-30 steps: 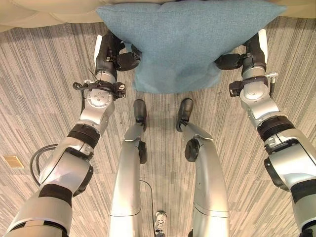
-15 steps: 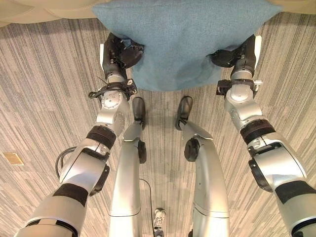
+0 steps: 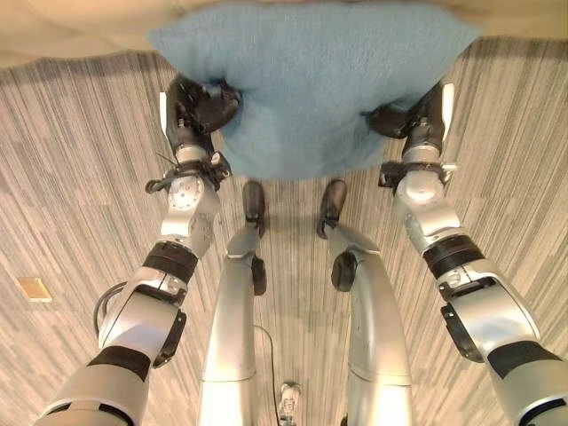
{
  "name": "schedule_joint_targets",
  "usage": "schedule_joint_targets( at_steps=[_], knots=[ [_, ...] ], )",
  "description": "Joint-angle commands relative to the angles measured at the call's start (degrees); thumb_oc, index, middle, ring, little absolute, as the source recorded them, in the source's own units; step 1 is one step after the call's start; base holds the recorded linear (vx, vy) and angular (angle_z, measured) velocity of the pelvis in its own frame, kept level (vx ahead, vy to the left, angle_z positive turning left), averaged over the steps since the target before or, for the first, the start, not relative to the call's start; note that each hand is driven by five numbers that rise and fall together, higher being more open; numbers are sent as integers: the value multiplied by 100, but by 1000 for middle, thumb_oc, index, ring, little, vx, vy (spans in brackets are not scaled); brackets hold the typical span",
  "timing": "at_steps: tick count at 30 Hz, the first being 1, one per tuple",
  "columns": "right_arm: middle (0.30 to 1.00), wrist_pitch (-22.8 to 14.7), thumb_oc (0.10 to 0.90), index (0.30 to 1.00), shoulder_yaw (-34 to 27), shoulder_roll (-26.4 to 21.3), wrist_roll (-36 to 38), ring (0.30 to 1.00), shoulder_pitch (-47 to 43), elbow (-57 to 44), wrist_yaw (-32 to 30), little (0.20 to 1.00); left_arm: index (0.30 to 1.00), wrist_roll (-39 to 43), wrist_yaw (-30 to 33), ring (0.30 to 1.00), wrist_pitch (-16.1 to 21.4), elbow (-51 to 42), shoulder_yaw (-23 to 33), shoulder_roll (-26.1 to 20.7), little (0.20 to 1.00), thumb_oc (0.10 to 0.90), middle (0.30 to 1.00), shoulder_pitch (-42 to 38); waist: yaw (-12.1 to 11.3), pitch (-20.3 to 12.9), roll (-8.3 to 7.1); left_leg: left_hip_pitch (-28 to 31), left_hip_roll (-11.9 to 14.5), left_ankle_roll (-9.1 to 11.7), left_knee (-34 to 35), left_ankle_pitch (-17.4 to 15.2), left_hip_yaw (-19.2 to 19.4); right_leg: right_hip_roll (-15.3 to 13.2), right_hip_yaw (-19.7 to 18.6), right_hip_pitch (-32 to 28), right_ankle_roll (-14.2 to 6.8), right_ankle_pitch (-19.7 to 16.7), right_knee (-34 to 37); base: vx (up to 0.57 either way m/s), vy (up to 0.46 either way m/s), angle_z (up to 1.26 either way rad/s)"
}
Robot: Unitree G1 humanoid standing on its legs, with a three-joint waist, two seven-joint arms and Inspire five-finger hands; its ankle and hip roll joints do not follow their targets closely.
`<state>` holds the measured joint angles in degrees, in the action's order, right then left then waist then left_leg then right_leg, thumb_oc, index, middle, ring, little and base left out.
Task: Pick up all the scattered cushions and arrange them neatly on the sofa.
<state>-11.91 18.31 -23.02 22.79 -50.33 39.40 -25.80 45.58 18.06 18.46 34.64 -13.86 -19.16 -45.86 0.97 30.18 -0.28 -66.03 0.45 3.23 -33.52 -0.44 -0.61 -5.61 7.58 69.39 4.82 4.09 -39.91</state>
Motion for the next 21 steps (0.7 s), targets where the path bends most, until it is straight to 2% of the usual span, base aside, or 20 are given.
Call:
schedule_joint_targets(
  at_steps=[1,3,6,7,8,9,10,15,16,17,18,19,21],
  knots=[
    [300,-1088,400,300,308,659,-412,300,210,-1202,540,300,300,-598,-642,300,752,-891,-553,585,300,400,300,365,158,-1516,137,103,162,165,555,-264,-345,131,-89,-490,-795,298,710,-31,-19,3],
    [300,-1080,400,300,285,641,-436,300,398,-1307,593,300,300,-650,-690,300,749,-973,-575,624,300,400,300,547,148,-1519,121,415,168,177,728,-219,-356,110,-75,-766,-808,270,869,-15,-13,1],
    [300,-1093,400,300,182,697,-403,300,1220,-1746,818,300,300,-734,-887,300,711,-1242,-641,715,300,400,300,1195,151,-1555,54,1469,197,220,1254,-140,-363,71,24,-1741,-846,184,1440,-41,-12,4],
    [300,-1095,400,300,172,715,-409,300,1412,-1841,888,300,300,-780,-924,300,702,-1315,-650,711,300,400,300,1338,152,-1549,36,1610,188,199,1409,76,-343,40,93,-1891,-814,-15,1611,-71,12,5],
    [300,-1103,400,300,175,736,-438,300,1609,-1936,920,300,300,-770,-989,300,693,-1395,-649,740,300,400,300,1498,146,-1553,16,1889,180,211,1530,91,-352,36,110,-2150,-826,-48,1728,-67,17,5],
    [300,-1101,400,300,175,736,-440,300,1615,-1940,920,300,300,-771,-988,300,692,-1398,-650,739,300,400,300,1504,147,-1540,16,1915,180,210,1549,100,-353,37,112,-2175,-827,-56,1744,24,3,10],
    [300,-1064,400,300,194,723,-529,300,1979,-2134,1033,300,300,-819,-1066,300,677,-1537,-660,732,300,400,300,1846,131,-1548,-15,2459,183,222,1762,122,-327,31,166,-2719,-828,-67,1992,40,-5,9],
    [300,-1003,400,300,195,668,-652,300,2786,-2461,1274,300,300,-803,-1193,300,654,-1802,-592,751,300,400,300,2584,73,-1644,-64,3818,199,263,2403,229,-253,39,297,-4085,-881,-164,2671,58,3,5],
    [300,-1002,400,300,195,668,-653,300,2789,-2464,1274,300,300,-804,-1192,300,654,-1804,-592,751,300,400,300,2587,72,-1630,-64,3840,200,263,2413,231,-253,41,298,-4107,-881,-167,2680,99,15,4],
    [300,-976,400,300,126,581,-701,300,3107,-2620,1392,300,300,-887,-1241,300,639,-1939,-536,669,300,400,300,2880,53,-1736,-66,4324,212,280,2688,286,-208,70,366,-4627,-910,-193,2941,59,16,3],
    [300,-975,400,300,125,582,-701,300,3107,-2621,1392,300,300,-887,-1240,300,638,-1941,-537,668,300,400,300,2880,59,-1743,-64,4319,208,277,2707,310,-215,68,373,-4627,-912,-215,2964,143,14,-1],
    [300,-954,400,300,52,503,-756,300,3378,-2764,1476,300,300,-1000,-1266,300,606,-2036,-490,593,300,400,300,3132,41,-1894,-77,4773,252,308,2947,338,-181,111,412,-5122,-933,-216,3191,124,15,5],
    [300,-915,400,300,-32,404,-842,300,3629,-2892,1586,300,300,-1140,-1294,300,577,-2150,-367,489,300,400,300,3411,25,-2073,-79,5149,280,330,3172,386,-147,166,426,-5515,-946,-207,3386,129,15,15]
  ],
)
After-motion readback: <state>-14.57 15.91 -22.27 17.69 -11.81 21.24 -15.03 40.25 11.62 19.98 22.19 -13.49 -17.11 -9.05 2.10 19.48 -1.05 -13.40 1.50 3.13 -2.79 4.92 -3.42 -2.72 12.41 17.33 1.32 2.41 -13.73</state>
